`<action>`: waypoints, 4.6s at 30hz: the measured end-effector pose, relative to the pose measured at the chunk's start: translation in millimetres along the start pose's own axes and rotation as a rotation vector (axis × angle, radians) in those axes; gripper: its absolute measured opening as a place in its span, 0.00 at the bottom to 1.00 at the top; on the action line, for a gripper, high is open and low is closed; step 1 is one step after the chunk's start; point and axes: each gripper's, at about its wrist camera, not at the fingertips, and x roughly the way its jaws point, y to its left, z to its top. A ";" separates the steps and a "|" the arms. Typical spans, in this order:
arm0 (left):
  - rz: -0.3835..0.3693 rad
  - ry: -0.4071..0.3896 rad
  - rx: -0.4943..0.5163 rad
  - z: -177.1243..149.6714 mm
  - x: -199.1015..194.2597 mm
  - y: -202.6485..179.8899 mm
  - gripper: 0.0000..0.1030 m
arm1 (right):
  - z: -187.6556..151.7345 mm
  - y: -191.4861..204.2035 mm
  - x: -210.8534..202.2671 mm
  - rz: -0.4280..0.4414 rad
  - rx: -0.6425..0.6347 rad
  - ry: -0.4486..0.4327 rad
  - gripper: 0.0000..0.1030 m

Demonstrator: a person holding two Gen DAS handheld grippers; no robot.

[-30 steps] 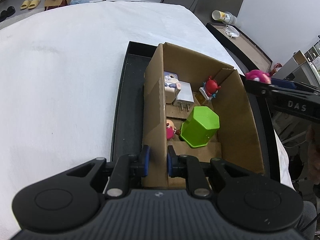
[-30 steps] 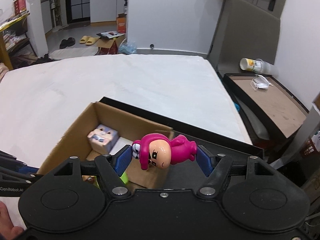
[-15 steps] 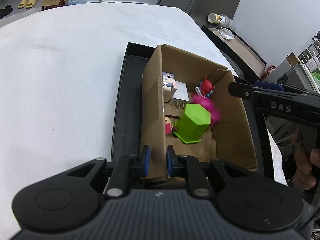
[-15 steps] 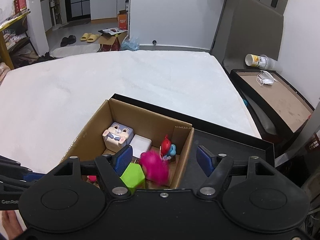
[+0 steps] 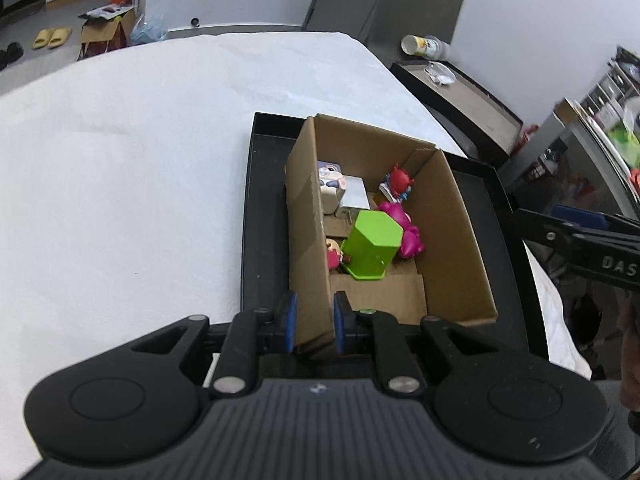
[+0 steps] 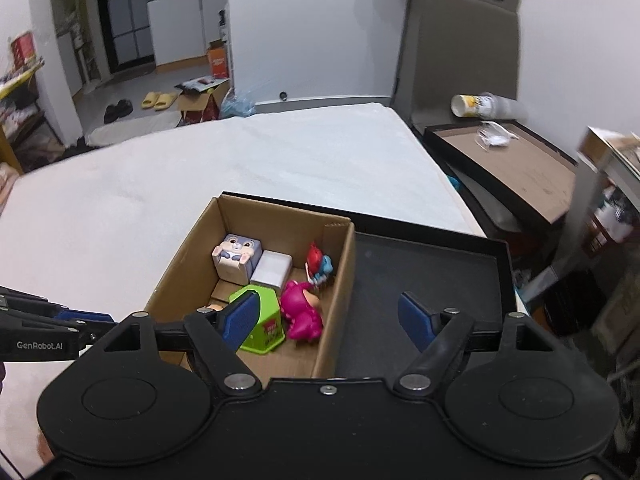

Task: Organize rigid objects

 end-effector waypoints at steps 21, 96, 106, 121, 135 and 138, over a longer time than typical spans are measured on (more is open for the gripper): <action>0.044 -0.032 0.203 -6.7 -114.1 -84.2 0.57 | -38.7 -42.8 -112.8 0.038 0.237 -0.111 0.93; 0.062 -0.258 0.221 -131.5 -220.7 -142.6 0.99 | -109.7 -14.8 -219.0 -0.026 0.226 -0.140 1.00; 0.084 -0.253 0.208 -129.8 -216.7 -138.5 0.99 | -110.2 -14.8 -219.3 -0.026 0.229 -0.140 1.00; 0.093 -0.254 0.234 -129.8 -216.7 -140.2 0.99 | -110.0 -14.0 -220.2 -0.032 0.215 -0.138 1.00; 0.096 -0.230 0.243 -129.4 -214.4 -137.0 0.99 | -113.1 -15.6 -218.0 -0.038 0.208 -0.126 1.00; 0.090 -0.225 0.241 -129.9 -214.4 -135.0 0.99 | -113.7 -16.5 -217.3 -0.037 0.211 -0.124 1.00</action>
